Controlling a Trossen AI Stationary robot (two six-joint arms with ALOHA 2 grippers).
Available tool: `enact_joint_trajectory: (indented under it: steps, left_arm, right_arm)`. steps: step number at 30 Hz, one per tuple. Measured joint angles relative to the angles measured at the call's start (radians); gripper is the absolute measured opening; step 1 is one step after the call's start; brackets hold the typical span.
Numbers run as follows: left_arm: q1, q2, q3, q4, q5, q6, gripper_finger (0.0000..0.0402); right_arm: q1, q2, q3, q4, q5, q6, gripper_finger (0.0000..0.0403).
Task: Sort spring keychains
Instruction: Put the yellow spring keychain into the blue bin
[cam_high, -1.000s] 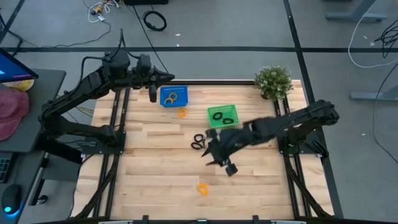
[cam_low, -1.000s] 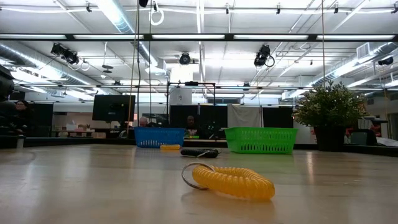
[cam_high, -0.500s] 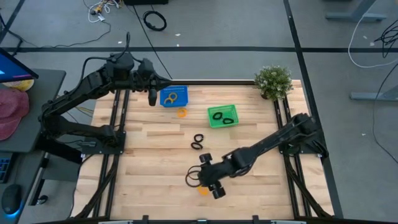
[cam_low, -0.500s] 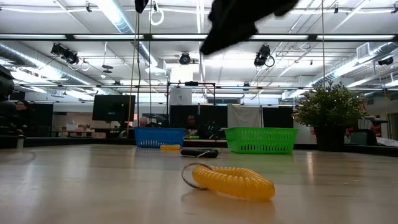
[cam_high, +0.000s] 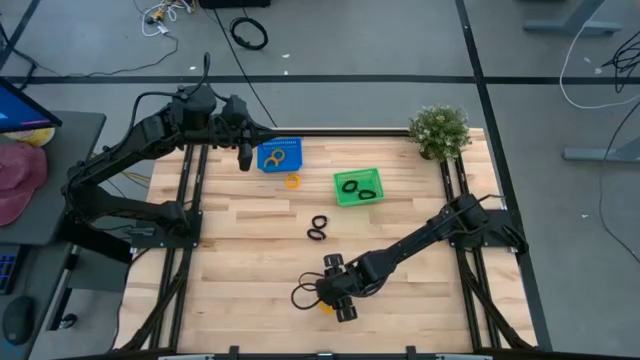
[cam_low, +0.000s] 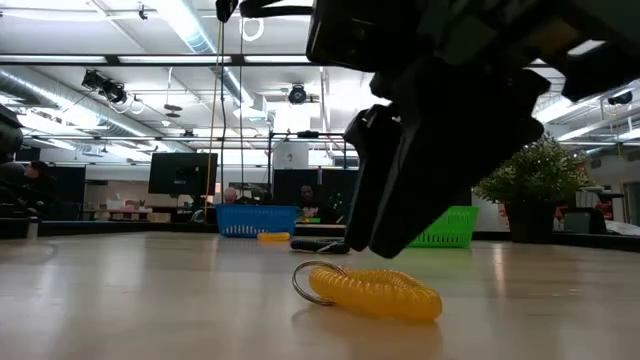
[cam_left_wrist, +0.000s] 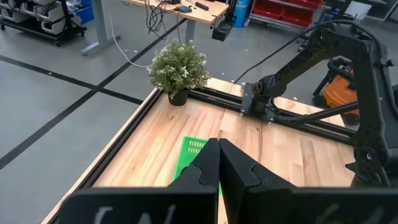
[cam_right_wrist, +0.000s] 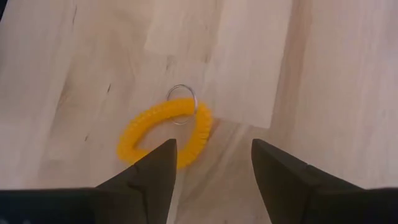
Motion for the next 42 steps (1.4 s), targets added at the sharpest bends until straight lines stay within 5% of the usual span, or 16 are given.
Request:
enact_joint_trajectory:
  steps: [27,32,39,42]
  left_arm:
    - [0.0,0.0,0.0,0.002,0.0,0.002,0.0003]
    - [0.0,0.0,0.0,0.002,0.0,0.002,0.0003]
    - [0.0,0.0,0.0,0.002,0.0,0.004,0.0003]
    - [0.0,0.0,0.0,0.002,0.0,0.004,0.0003]
  right_arm:
    - [0.01,0.051,0.002,0.026,0.037,-0.031,0.0202]
    - [0.011,0.051,0.002,0.031,0.039,-0.035,0.0152]
    - [0.01,0.053,0.002,0.032,0.053,-0.038,0.0028]
    - [0.01,0.053,0.002,0.032,0.055,-0.038,0.0013]
